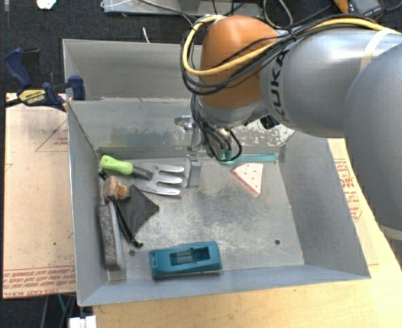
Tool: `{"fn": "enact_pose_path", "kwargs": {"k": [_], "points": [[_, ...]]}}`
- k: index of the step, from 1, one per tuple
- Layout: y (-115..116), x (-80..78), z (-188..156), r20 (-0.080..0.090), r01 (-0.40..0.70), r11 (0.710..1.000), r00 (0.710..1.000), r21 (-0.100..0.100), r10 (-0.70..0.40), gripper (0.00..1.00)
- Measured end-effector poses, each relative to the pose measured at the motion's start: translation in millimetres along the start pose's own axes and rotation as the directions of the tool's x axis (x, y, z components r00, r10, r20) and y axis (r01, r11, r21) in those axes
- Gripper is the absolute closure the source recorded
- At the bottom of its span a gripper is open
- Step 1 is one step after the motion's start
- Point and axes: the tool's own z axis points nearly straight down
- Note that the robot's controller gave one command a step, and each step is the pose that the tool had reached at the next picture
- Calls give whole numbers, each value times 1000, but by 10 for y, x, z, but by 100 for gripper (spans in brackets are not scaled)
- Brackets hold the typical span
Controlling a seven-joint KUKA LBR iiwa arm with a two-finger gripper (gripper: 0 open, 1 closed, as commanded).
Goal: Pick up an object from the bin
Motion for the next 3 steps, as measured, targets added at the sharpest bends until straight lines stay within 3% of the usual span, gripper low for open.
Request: {"fn": "enact_pose_path", "kwargs": {"k": [1, 2, 3], "points": [[-6, -13, -54, 7, -2, 1000, 1000, -1, 2, 0], [484, -57, 783, 10, -52, 999, 999, -4, 52, 0], [736, -48, 798, 11, -91, 996, 996, -3, 91, 0]]}}
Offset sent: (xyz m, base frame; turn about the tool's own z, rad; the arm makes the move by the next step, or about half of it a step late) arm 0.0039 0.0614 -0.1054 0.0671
